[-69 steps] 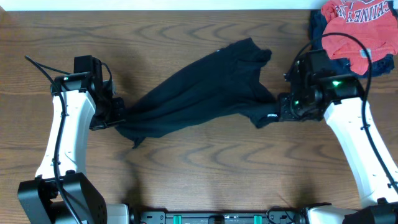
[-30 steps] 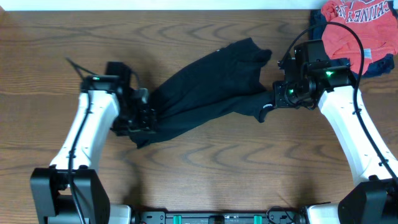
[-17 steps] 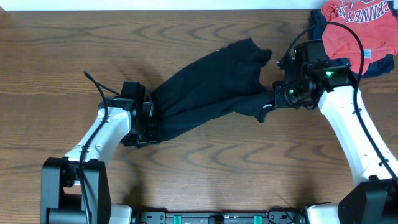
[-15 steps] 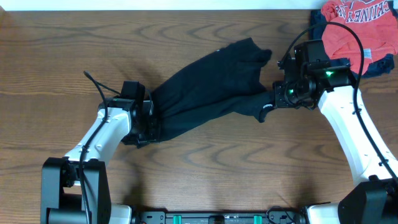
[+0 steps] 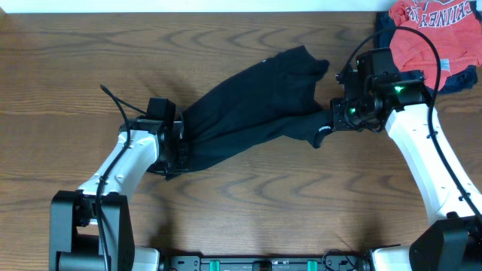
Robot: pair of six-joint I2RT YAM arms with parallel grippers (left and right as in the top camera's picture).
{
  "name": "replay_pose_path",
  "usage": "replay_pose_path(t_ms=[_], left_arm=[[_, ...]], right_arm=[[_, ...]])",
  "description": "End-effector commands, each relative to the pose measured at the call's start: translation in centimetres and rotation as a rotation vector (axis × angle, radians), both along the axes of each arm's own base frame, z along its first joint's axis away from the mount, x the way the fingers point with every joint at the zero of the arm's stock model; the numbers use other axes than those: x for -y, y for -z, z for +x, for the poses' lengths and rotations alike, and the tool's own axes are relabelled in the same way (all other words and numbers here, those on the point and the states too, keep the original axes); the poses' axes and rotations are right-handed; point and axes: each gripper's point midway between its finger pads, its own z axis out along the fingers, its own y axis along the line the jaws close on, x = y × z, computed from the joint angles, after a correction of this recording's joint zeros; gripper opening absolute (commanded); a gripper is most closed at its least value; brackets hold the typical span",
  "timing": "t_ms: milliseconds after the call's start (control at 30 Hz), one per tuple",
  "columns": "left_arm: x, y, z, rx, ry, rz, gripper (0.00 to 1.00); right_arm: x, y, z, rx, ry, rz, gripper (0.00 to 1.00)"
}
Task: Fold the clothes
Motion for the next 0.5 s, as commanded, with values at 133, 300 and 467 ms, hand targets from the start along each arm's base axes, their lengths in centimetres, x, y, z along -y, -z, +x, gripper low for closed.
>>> replay_pose_path(t_ms=[133, 300, 467], left_arm=[[-0.1, 0.1, -0.1, -0.005, -0.01, 0.006, 0.2], [-0.2, 0.4, -0.5, -0.017, -0.01, 0.01, 0.2], [-0.3, 1.3, -1.4, -0.036, -0.01, 0.012, 0.2]], right_arm=[[0.0, -0.7, 0.5, 0.024, -0.011, 0.003, 0.05], [0.0, -0.7, 0.5, 0.025, -0.011, 0.003, 0.05], [0.0, -0.7, 0.6, 0.029, -0.011, 0.004, 0.06]])
